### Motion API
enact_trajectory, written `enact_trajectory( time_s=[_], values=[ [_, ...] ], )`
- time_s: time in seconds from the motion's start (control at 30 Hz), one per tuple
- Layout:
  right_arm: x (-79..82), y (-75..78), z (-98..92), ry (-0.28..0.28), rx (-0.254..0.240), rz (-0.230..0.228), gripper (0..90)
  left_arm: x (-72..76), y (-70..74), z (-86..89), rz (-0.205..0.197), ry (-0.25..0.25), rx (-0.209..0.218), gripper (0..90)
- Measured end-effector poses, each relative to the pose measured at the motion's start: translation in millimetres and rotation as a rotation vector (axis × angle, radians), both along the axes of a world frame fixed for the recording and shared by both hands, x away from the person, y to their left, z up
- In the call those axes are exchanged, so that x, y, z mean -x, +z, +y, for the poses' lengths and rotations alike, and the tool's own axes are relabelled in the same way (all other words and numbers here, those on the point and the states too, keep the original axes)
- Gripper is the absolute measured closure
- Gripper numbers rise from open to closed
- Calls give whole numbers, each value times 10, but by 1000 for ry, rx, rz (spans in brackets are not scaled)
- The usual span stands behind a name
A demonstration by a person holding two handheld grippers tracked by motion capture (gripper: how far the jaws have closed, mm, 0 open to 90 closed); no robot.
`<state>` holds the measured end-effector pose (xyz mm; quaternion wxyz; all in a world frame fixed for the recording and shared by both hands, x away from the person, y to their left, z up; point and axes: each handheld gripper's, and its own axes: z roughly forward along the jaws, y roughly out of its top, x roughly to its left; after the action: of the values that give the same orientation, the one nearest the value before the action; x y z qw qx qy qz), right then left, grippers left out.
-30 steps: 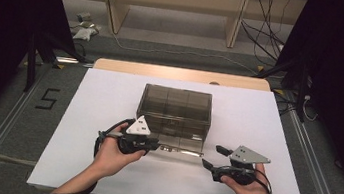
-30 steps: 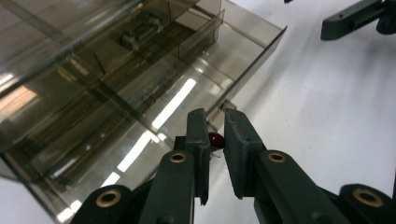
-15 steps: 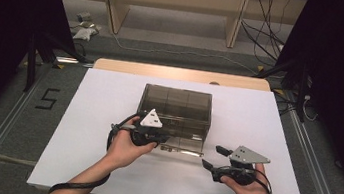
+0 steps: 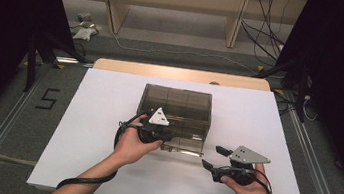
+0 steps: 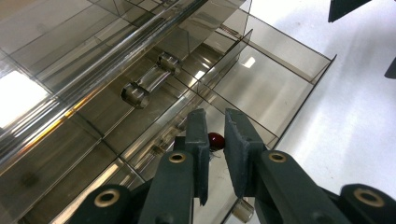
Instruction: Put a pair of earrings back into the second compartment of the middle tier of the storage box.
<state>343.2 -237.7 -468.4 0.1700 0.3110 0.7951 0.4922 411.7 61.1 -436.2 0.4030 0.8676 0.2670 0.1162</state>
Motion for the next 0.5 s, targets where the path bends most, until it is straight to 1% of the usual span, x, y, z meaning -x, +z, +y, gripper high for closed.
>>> enact_trajectory(
  time_s=[0.07, 0.13, 0.17, 0.23, 0.3, 0.4, 0.5],
  values=[
    [1, 0, 2, 1, 1, 0, 292, 1, 2, -4, -9, 0, -1, 782],
    [1, 0, 1, 2, 1, 0, 292, 10, 7, -3, -15, 3, 2, 746],
    [1, 0, 0, 1, 1, 0, 292, 17, 11, 0, -16, -1, 3, 731],
    [1, 0, 0, 1, 0, 1, 292, 38, 18, 8, -16, -11, 17, 691],
    [1, -1, 2, 2, 3, 0, 292, 69, 38, 25, -22, -17, 20, 670],
    [3, 1, 2, 2, 2, 0, 292, 154, 89, 84, -28, -29, 30, 644],
    [3, 1, -3, 1, 0, 0, 292, 265, 133, 198, -35, -42, 32, 623]
  ],
)
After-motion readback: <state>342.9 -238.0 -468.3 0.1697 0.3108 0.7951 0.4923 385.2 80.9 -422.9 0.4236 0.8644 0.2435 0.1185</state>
